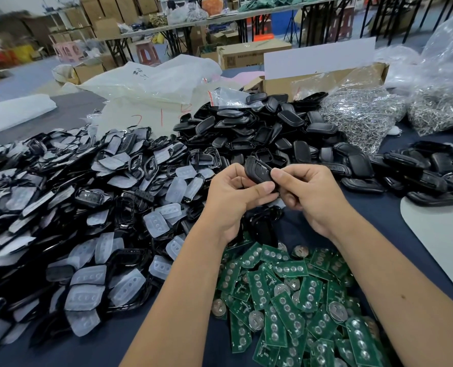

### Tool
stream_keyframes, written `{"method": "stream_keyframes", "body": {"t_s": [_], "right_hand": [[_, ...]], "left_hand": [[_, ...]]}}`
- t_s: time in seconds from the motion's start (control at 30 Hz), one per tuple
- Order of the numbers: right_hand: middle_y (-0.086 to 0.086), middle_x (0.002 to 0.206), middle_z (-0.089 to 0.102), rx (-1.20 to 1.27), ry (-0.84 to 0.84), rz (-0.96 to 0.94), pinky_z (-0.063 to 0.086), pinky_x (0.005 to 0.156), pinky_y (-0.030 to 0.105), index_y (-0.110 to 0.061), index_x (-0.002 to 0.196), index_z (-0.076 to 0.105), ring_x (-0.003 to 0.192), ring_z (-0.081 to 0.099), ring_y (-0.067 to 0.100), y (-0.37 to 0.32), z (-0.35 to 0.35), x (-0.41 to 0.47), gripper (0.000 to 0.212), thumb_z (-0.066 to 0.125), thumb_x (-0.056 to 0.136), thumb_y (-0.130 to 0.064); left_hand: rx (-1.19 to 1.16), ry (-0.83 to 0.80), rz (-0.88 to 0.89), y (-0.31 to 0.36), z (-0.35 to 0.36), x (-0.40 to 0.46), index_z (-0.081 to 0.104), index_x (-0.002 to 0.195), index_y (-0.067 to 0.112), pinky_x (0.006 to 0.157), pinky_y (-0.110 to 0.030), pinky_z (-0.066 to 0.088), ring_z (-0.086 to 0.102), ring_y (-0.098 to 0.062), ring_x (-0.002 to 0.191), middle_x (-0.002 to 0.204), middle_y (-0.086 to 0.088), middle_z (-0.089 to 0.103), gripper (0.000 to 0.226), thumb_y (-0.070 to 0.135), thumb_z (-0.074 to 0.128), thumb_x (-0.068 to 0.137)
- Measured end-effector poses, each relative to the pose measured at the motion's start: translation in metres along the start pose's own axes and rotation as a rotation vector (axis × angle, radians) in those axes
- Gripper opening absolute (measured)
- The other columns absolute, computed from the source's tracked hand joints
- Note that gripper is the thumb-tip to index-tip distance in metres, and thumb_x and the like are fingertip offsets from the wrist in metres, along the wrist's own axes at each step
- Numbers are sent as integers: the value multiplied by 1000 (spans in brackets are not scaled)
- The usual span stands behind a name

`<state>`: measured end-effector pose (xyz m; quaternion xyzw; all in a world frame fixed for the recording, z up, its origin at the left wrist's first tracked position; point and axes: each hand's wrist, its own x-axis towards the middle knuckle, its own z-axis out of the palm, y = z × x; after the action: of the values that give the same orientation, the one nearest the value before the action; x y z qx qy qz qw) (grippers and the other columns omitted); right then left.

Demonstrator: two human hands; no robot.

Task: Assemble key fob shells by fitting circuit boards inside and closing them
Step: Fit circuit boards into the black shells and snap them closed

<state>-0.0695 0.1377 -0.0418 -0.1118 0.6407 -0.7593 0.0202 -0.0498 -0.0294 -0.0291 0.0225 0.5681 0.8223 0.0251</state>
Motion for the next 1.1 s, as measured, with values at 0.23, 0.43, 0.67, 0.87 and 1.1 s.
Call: {"method": "stream_keyframes", "body": {"t_s": [0.23,0.43,0.67,0.87,1.1], "right_hand": [[1,57,53,72,-2,20,30,38,16,-19,67,75,40,43,7,-1,2,0,20,75,82,-32],[-1,53,53,44,29,-40,31,39,17,-18,71,76,40,42,8,2,4,0,20,76,87,-30],[-9,63,67,-499,132,-204,45,55,31,-28,81,77,56,57,9,5,-3,1,13,79,93,-24],[0,70,71,-397,110,-214,50,50,28,-26,88,77,56,62,12,5,-4,2,13,75,96,-16],[8,61,69,-274,155,-179,50,49,23,-16,90,77,47,63,18,8,-3,2,8,74,96,-13]], "left_hand": [[-13,-5,-13,2,2,-1,60,101,-2,71,-34,64,77,-30,79,91,-24,69,27,-15,72,81],[-9,14,-9,0,1,1,62,100,-4,74,-36,65,76,-29,80,86,-20,69,25,-14,74,80],[411,166,242,3,-9,4,67,104,15,75,-36,64,76,-25,88,99,-8,71,29,-3,79,86],[523,178,307,-3,-10,5,61,88,8,78,-44,65,77,-28,84,93,-14,71,24,-3,82,83],[461,223,252,-6,-5,8,63,83,6,71,-34,64,76,-22,80,88,-20,69,23,-4,83,81]]}}
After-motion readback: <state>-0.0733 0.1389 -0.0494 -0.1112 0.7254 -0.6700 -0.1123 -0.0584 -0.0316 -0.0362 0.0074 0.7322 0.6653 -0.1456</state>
